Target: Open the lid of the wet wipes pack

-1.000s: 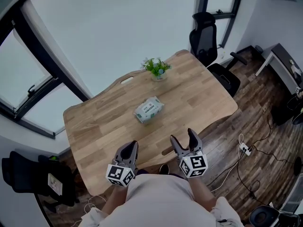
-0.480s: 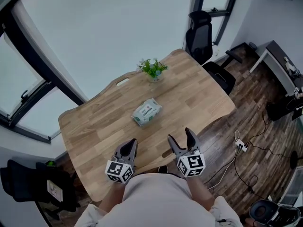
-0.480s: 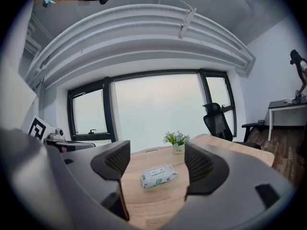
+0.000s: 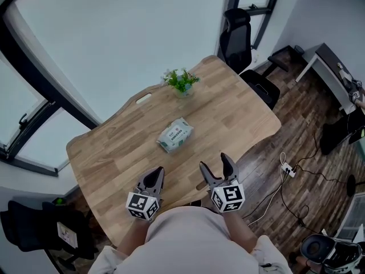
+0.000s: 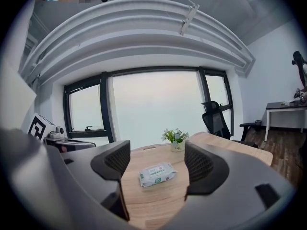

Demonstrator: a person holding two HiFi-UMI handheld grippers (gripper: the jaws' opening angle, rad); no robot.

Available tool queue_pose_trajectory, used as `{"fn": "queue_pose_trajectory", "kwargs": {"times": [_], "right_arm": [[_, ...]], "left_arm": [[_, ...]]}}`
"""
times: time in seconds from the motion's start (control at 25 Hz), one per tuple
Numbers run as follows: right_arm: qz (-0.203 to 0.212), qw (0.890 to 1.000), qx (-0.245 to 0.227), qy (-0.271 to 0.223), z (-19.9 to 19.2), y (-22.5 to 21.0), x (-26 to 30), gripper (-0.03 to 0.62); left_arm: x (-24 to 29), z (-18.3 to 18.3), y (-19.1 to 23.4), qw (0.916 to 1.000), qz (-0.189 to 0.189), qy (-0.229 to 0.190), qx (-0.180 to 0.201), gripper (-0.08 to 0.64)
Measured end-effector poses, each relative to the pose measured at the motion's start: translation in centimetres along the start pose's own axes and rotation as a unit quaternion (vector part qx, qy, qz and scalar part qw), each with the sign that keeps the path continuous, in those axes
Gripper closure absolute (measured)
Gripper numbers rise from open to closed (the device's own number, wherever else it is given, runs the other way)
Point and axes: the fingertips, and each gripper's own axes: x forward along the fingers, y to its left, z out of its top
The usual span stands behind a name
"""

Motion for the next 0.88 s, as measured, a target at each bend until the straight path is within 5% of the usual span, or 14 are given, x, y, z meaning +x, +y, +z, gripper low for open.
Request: {"fn": "queue_pose_trajectory", "kwargs": {"times": [0.88], "right_arm": [[0.010, 0.996, -0.046, 0.071, -3.6, -1.5, 5.7, 0.255]], "left_arm": [[3.1, -2.5, 3.4, 0.9991, 0.013, 0.040, -0.004, 0.538]]}}
